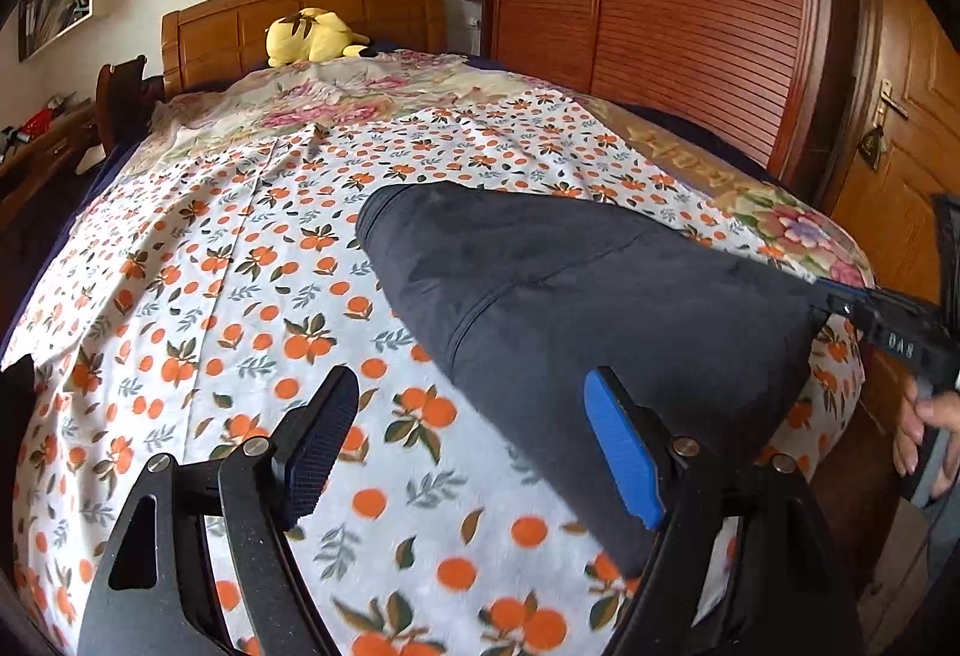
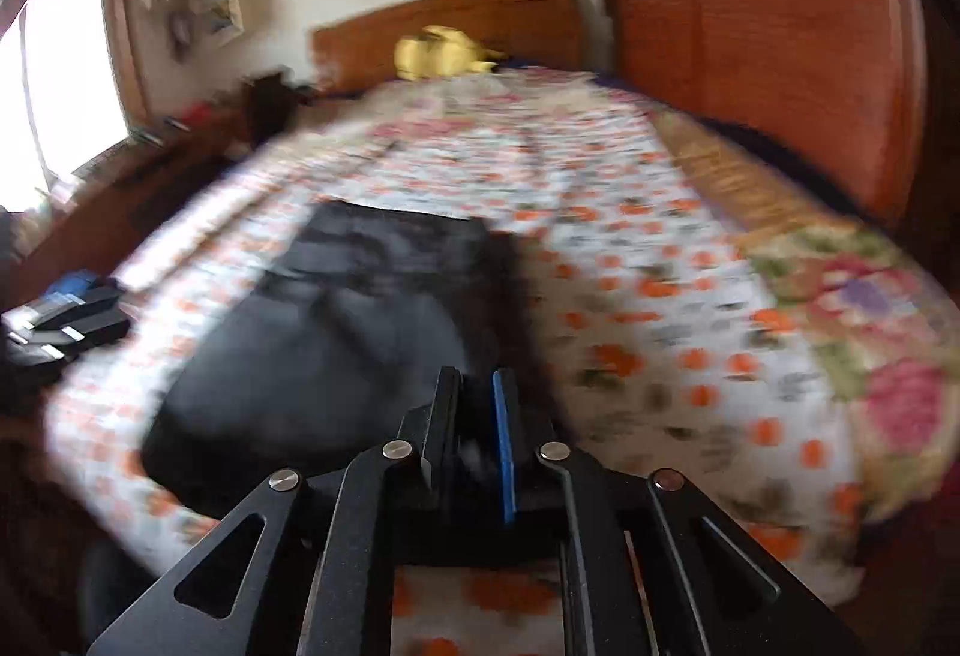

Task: Fold large clothes

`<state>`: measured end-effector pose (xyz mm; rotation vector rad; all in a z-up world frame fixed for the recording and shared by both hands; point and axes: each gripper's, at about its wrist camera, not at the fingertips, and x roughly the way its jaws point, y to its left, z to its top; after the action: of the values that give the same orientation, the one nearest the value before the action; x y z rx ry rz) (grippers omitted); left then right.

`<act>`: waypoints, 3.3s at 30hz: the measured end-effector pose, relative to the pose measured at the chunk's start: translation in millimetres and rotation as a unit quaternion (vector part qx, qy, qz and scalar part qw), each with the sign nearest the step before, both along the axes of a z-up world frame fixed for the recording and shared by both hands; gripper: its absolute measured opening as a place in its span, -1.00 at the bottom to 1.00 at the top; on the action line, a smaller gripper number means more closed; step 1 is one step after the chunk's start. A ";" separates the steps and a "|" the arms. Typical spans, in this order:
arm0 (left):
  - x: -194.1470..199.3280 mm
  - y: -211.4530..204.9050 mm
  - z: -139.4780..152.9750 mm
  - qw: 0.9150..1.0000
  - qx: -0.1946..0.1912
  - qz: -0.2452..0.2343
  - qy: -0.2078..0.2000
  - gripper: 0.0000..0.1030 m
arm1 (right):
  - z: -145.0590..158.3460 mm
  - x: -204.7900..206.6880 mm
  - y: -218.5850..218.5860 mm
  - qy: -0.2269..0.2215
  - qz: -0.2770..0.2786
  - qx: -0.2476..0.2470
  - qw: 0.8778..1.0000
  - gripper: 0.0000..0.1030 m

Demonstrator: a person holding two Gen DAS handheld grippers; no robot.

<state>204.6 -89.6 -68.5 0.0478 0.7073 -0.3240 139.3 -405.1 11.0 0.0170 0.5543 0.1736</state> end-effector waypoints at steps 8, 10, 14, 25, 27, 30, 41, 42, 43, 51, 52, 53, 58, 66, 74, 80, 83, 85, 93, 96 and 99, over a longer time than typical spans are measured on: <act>7.3 -15.8 -6.2 1.000 0.013 -0.011 0.010 0.52 | 12.6 -18.6 2.7 -0.027 0.029 0.035 0.999 -0.72; 6.4 -15.7 -7.5 1.000 0.015 -0.010 0.010 0.52 | 19.1 -16.1 15.1 -0.037 0.038 0.029 0.998 -0.72; 2.2 -8.1 -8.4 1.000 0.013 -0.002 0.008 0.52 | 24.1 -5.0 48.9 -0.036 0.086 0.039 0.995 -0.60; -11.9 35.1 -14.0 0.999 0.016 0.031 0.014 0.52 | -13.7 13.1 130.1 0.023 0.176 -0.013 0.984 0.10; -12.0 41.3 -16.2 0.999 0.015 0.035 0.016 0.52 | -29.0 16.4 131.5 0.023 0.165 -0.031 0.986 0.29; -10.1 45.7 -19.4 0.999 0.012 0.035 0.017 0.52 | -42.1 25.0 123.2 0.047 0.167 0.002 0.985 0.30; 20.5 34.5 -19.5 1.000 0.017 0.007 0.007 0.52 | -10.1 -9.0 68.8 0.040 0.114 0.046 0.992 0.30; 26.5 32.3 -20.7 1.000 0.015 0.002 0.005 0.52 | -10.1 -12.0 57.9 0.044 0.101 0.047 0.993 0.30; 30.8 31.1 -21.6 1.000 0.015 0.000 0.004 0.52 | -9.3 -15.7 46.1 0.048 0.089 0.049 0.994 0.30; 85.6 15.2 -28.8 0.999 0.019 -0.026 -0.002 0.52 | -18.6 -28.9 -21.0 0.084 -0.005 0.048 0.995 0.30; 91.1 14.4 -30.4 0.999 0.021 -0.027 -0.002 0.52 | -22.2 -27.1 -24.2 0.090 -0.009 0.050 0.995 0.30; 97.4 14.0 -32.2 0.999 0.024 -0.028 -0.001 0.52 | -23.3 -22.7 -19.8 0.095 -0.011 0.051 0.994 0.30; 128.4 17.4 -39.1 0.999 0.028 -0.021 0.007 0.52 | -36.2 -1.9 -14.8 0.113 -0.018 0.052 0.992 0.30; 172.3 18.3 -48.0 0.999 0.046 -0.006 0.021 0.52 | -60.3 35.7 -3.2 0.132 0.009 0.058 0.989 0.30; 205.3 12.5 -65.2 0.998 0.053 0.000 0.043 0.52 | -76.3 49.2 0.2 0.128 0.020 0.064 0.990 0.30; 215.4 8.3 -71.0 0.998 0.047 0.003 0.052 0.52 | -78.9 50.2 -1.9 0.128 0.025 0.075 0.989 0.30; 220.5 3.7 -74.0 0.997 0.044 0.001 0.059 0.52 | -80.2 52.7 0.7 0.128 0.029 0.074 0.989 0.29; 225.9 2.8 -77.0 0.997 0.038 -0.003 0.069 0.52 | -81.9 55.0 1.6 0.127 0.040 0.081 0.988 0.13; 234.9 0.9 -77.2 0.993 -0.011 -0.036 0.109 -0.37 | -85.1 61.1 -3.3 0.124 0.072 0.126 0.982 -0.69; 229.2 -3.5 -68.7 0.995 0.007 -0.030 0.098 -0.57 | -84.8 58.1 -7.0 0.108 0.071 0.137 0.982 -0.75; 219.1 -7.3 -55.4 0.997 0.032 -0.017 0.075 -0.66 | -80.1 55.5 -13.4 0.087 0.076 0.154 0.981 -0.78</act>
<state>423.7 -96.9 -123.9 0.0976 0.8660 -0.3400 194.8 -418.5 -69.1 0.2940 0.6990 0.4087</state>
